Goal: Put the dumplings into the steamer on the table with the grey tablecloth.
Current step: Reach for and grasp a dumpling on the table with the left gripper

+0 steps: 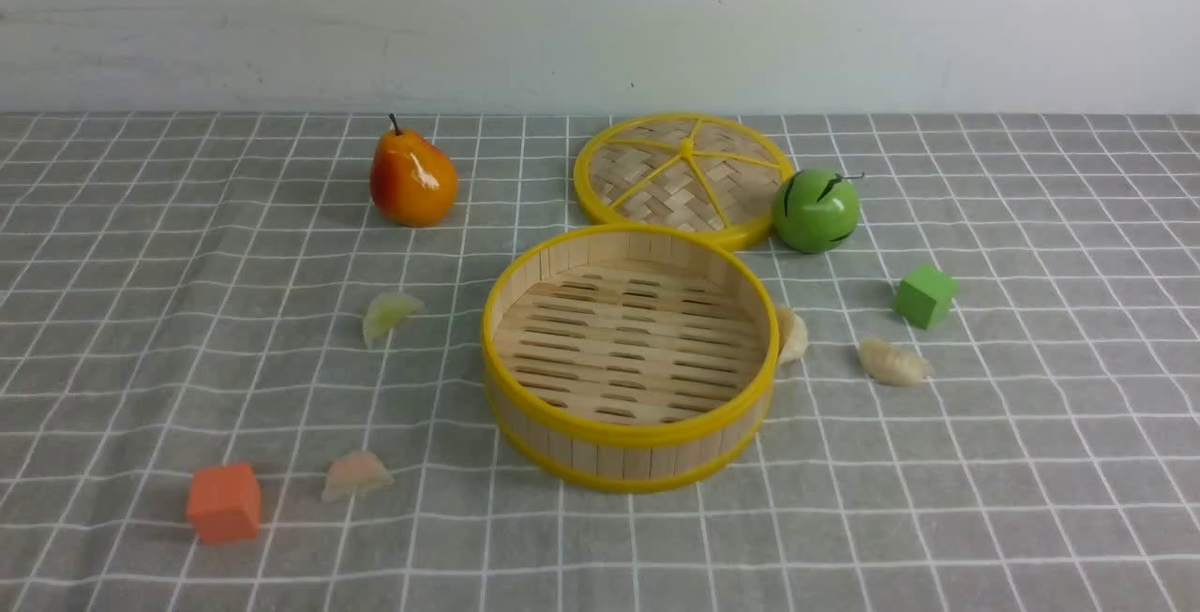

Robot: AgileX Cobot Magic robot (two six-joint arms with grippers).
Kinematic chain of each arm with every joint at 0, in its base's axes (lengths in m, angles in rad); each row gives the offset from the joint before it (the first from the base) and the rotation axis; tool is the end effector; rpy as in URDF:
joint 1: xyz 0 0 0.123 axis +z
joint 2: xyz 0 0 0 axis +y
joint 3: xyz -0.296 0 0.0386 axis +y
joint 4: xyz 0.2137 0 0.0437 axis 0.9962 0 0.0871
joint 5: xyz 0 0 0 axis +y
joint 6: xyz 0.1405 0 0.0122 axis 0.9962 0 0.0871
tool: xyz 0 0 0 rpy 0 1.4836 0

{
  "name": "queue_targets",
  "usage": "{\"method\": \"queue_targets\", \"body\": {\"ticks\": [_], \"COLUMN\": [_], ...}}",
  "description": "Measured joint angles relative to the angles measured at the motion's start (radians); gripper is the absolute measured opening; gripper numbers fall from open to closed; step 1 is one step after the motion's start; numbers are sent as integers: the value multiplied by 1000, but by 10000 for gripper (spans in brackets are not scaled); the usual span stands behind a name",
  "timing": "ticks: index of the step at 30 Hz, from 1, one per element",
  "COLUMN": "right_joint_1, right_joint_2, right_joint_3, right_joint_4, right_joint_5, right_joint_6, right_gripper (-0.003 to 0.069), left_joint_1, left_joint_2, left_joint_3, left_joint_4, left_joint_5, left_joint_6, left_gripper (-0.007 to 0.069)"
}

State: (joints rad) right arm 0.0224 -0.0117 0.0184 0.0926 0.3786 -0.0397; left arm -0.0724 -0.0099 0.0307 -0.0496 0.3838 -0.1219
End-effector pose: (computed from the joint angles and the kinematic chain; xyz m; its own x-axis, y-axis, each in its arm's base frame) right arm 0.0522 0.0060 0.1591 -0.2945 0.0397 -0.9548 -0.0415 0.9977 0.0543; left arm 0.0518 -0.0064 0.1539 -0.3215 -0.1442 -0.9359 0.0367 0.9857 -0.1645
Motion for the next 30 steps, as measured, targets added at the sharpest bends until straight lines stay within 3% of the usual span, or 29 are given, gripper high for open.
{"method": "queue_targets", "body": {"ticks": [30], "right_joint_1": [0], "right_joint_2": [0], "right_joint_3": [0], "right_joint_4": [0], "right_joint_5": [0], "right_joint_6": [0], "right_gripper": [239], "left_joint_1": [0], "left_joint_2": [0], "left_joint_3": [0], "left_joint_4": [16], "left_joint_5": [1], "left_joint_6": [5], "left_gripper": [36]}}
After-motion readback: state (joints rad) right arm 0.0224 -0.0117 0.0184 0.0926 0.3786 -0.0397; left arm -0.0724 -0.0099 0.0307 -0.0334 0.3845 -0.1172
